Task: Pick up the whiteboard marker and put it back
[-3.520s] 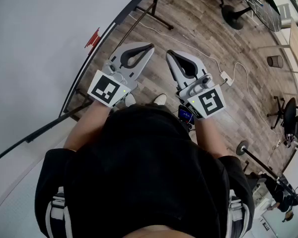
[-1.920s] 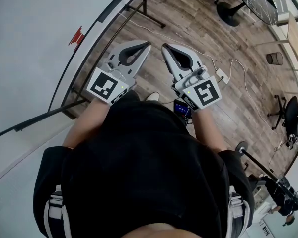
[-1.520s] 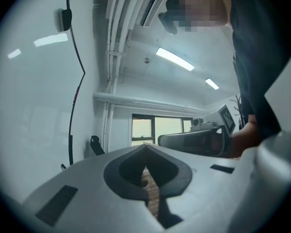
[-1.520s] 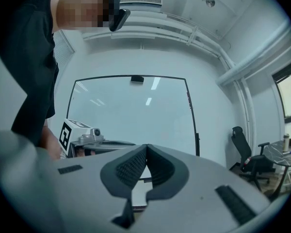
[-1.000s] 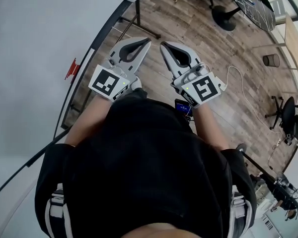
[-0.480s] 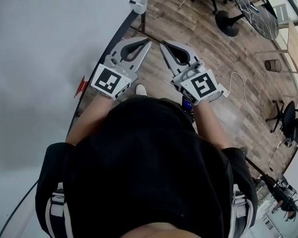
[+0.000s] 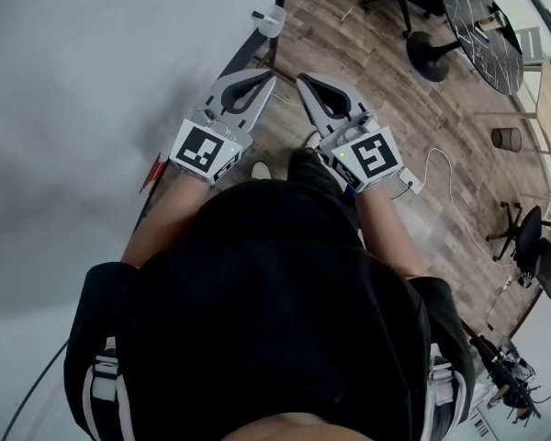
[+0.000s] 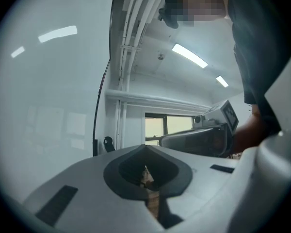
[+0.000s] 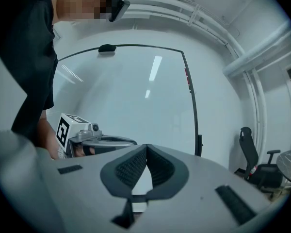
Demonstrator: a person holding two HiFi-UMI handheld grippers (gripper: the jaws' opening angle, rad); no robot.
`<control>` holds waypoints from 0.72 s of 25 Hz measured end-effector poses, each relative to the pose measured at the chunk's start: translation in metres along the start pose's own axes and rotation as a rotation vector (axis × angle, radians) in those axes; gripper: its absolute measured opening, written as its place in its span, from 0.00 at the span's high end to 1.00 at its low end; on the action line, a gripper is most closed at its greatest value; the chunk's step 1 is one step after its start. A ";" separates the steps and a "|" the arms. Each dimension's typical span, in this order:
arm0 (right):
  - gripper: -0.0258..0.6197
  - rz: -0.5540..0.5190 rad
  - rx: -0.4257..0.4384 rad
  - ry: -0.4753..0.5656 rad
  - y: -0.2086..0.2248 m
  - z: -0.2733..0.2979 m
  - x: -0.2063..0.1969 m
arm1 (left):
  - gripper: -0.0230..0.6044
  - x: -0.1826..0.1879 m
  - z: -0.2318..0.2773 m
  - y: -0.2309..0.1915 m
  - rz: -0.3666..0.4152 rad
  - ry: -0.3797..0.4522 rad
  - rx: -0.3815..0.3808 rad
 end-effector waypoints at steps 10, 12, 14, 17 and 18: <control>0.97 -0.034 0.128 -0.063 0.087 0.054 -0.002 | 0.96 -0.022 0.048 -0.035 -0.015 -0.049 0.135; 0.97 -0.045 0.177 -0.085 0.100 0.068 0.000 | 0.96 -0.025 0.055 -0.042 -0.030 -0.040 0.162; 0.97 -0.052 0.222 -0.104 0.113 0.082 0.003 | 0.96 -0.029 0.064 -0.050 -0.041 -0.037 0.203; 0.97 -0.062 0.275 -0.131 0.137 0.098 0.005 | 0.96 -0.033 0.081 -0.060 -0.048 -0.042 0.266; 0.97 -0.067 0.291 -0.141 0.143 0.103 0.004 | 0.96 -0.035 0.086 -0.063 -0.048 -0.045 0.283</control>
Point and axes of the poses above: the fingertips, and each gripper's own axes: z forward along the fingers, y to its right, x out of its top, the point moved 8 cm from there along -z, backward along the fingers, and after that the axes turned 13 degrees about z, right-handed, at the moved point
